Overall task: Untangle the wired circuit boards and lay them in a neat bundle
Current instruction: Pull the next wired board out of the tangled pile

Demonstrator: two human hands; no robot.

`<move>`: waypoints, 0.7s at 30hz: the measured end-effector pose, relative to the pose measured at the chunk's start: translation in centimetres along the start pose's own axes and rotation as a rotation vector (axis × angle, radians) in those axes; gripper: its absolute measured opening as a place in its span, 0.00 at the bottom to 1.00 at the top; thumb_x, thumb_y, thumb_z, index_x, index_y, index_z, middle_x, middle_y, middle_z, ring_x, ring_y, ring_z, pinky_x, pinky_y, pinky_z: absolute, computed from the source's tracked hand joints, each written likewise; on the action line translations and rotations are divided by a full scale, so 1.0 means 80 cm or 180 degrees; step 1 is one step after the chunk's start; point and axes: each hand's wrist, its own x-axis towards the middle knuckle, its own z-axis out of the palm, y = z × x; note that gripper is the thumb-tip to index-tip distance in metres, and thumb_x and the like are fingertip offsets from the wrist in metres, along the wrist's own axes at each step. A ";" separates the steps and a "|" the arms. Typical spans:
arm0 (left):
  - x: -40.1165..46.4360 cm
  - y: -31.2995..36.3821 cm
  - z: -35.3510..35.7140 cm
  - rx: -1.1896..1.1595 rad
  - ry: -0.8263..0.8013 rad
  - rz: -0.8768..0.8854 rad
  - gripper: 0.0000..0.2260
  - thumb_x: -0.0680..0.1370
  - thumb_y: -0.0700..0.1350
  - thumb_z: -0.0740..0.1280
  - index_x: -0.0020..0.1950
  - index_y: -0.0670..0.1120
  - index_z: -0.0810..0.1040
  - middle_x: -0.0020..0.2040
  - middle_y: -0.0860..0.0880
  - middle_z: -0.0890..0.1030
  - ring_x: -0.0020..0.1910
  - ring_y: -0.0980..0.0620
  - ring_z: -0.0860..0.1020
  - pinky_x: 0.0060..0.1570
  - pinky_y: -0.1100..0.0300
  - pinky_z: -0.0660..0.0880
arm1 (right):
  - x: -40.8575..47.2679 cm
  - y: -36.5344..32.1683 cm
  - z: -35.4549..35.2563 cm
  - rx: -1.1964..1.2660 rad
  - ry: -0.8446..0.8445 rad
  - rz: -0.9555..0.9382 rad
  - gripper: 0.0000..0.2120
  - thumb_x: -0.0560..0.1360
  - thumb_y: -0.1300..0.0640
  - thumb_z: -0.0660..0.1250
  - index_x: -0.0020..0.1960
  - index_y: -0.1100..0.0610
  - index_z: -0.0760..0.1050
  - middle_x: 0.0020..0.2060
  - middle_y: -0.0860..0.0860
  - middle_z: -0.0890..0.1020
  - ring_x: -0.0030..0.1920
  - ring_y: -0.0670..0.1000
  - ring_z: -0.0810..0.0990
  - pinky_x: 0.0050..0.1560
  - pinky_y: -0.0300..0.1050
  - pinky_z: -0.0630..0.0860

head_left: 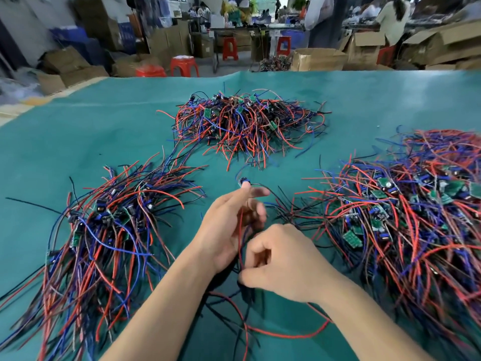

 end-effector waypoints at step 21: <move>-0.006 0.007 -0.007 -0.1130 -0.0643 -0.0298 0.15 0.75 0.46 0.57 0.29 0.46 0.64 0.26 0.50 0.57 0.25 0.51 0.61 0.51 0.50 0.71 | 0.017 0.026 -0.021 0.3020 0.1248 0.0733 0.09 0.80 0.58 0.69 0.41 0.56 0.82 0.32 0.50 0.80 0.24 0.49 0.71 0.19 0.38 0.60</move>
